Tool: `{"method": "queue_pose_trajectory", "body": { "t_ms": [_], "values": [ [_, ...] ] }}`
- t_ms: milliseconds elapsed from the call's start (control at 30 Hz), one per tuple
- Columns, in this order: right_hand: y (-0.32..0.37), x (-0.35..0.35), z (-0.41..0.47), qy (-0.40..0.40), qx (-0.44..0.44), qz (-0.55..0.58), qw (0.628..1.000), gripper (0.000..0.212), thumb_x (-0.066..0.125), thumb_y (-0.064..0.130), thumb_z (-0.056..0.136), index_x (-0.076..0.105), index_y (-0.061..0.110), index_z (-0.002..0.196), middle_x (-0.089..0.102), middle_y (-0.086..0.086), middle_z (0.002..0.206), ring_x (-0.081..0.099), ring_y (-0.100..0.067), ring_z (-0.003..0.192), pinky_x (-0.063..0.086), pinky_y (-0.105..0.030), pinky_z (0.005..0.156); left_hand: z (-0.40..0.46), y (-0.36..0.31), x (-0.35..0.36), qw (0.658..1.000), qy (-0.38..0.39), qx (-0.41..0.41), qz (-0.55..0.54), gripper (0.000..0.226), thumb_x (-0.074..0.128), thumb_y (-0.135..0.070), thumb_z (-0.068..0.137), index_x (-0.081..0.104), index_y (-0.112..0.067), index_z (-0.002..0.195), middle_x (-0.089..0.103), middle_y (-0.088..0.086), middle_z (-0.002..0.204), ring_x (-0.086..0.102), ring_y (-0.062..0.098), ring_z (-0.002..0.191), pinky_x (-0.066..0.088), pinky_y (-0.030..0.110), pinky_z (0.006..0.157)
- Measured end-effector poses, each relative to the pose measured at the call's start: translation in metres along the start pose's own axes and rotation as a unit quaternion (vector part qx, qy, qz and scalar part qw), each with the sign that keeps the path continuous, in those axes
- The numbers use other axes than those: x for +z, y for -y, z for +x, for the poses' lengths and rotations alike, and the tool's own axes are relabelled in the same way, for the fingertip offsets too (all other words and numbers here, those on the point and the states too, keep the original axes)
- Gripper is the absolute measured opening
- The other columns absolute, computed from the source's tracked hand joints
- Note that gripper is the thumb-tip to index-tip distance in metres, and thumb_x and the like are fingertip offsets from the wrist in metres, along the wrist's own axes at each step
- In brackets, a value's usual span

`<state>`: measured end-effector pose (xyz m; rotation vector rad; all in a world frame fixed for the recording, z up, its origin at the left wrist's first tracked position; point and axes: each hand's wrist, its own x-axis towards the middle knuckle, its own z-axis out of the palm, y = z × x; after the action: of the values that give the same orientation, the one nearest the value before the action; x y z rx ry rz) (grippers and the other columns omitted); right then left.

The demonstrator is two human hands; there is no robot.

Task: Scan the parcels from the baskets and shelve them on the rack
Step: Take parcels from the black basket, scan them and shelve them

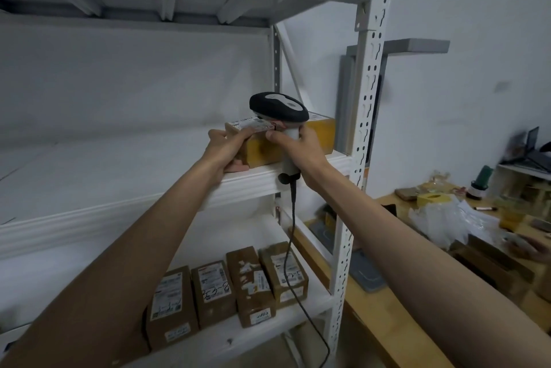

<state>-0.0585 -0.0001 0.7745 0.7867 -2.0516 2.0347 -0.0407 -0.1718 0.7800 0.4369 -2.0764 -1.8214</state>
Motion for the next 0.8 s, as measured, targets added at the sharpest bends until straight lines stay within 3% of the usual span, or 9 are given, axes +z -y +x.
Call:
{"method": "queue_pose_trajectory", "body": {
  "t_ms": [100, 233, 367, 467, 600, 700, 800],
  "values": [
    [-0.001, -0.002, -0.004, 0.009, 0.017, -0.019, 1.000, 0.037, 0.073, 0.022, 0.092, 0.063, 0.012, 0.126, 0.069, -0.005, 0.118, 0.062, -0.020, 0.111, 0.053, -0.035, 0.097, -0.001, 0.003, 0.000, 1.000, 0.003, 0.009, -0.009, 0.074, 0.074, -0.064, 0.078, 0.029, -0.026, 0.125, 0.059, 0.007, 0.108, 0.073, 0.025, 0.091, 0.062, 0.029, 0.065],
    [-0.003, -0.006, -0.018, 0.012, 0.017, -0.037, 0.999, 0.037, 0.074, 0.023, 0.091, 0.063, 0.013, 0.126, 0.068, 0.001, 0.113, 0.062, -0.013, 0.104, 0.049, -0.023, 0.081, -0.008, 0.010, 0.002, 0.999, 0.002, 0.035, -0.009, 0.072, 0.073, -0.060, 0.081, 0.031, -0.028, 0.129, 0.062, 0.008, 0.116, 0.069, 0.021, 0.099, 0.059, 0.027, 0.074],
    [-0.004, -0.014, -0.040, 0.003, 0.024, -0.033, 0.999, 0.034, 0.074, 0.022, 0.090, 0.065, 0.012, 0.121, 0.070, -0.002, 0.110, 0.064, -0.016, 0.102, 0.052, -0.028, 0.084, -0.027, 0.019, 0.002, 0.993, -0.004, 0.097, 0.061, 0.069, 0.070, -0.052, 0.087, 0.033, -0.025, 0.139, 0.058, 0.007, 0.131, 0.062, 0.023, 0.112, 0.055, 0.035, 0.093],
    [-0.005, -0.022, -0.062, -0.004, 0.037, -0.028, 0.999, 0.030, 0.075, 0.022, 0.089, 0.067, 0.012, 0.117, 0.072, -0.006, 0.108, 0.066, -0.018, 0.098, 0.055, -0.033, 0.086, -0.050, 0.023, 0.006, 0.977, -0.052, 0.166, 0.124, 0.063, 0.069, -0.046, 0.091, 0.039, -0.020, 0.139, 0.055, 0.001, 0.124, 0.057, 0.018, 0.107, 0.043, 0.018, 0.074],
    [-0.015, -0.034, -0.102, -0.010, 0.075, 0.000, 0.997, 0.028, 0.074, 0.019, 0.091, 0.067, 0.010, 0.117, 0.073, -0.009, 0.109, 0.068, -0.022, 0.103, 0.057, -0.045, 0.096, -0.095, 0.040, 0.013, 0.943, -0.138, 0.271, 0.136, 0.027, 0.068, -0.025, 0.092, 0.051, -0.015, 0.112, 0.060, 0.004, 0.114, 0.060, 0.013, 0.097, 0.044, 0.013, 0.073],
    [-0.031, -0.040, -0.143, -0.016, 0.104, 0.050, 0.993, 0.029, 0.072, 0.012, 0.092, 0.066, 0.008, 0.120, 0.072, -0.009, 0.114, 0.068, -0.024, 0.108, 0.060, -0.044, 0.093, -0.138, 0.072, 0.025, 0.927, -0.133, 0.324, 0.136, 0.020, 0.066, -0.013, 0.088, 0.051, -0.012, 0.101, 0.060, 0.008, 0.102, 0.056, 0.012, 0.082, 0.044, 0.011, 0.068],
    [-0.055, -0.048, -0.192, -0.023, 0.158, 0.097, 0.982, 0.029, 0.072, 0.011, 0.092, 0.067, 0.007, 0.120, 0.072, -0.009, 0.110, 0.070, -0.026, 0.106, 0.062, -0.043, 0.087, -0.178, 0.115, 0.038, 0.927, -0.096, 0.325, 0.163, 0.018, 0.063, -0.010, 0.084, 0.053, -0.007, 0.098, 0.059, 0.011, 0.096, 0.055, 0.017, 0.079, 0.047, 0.020, 0.069]
  ]
}}
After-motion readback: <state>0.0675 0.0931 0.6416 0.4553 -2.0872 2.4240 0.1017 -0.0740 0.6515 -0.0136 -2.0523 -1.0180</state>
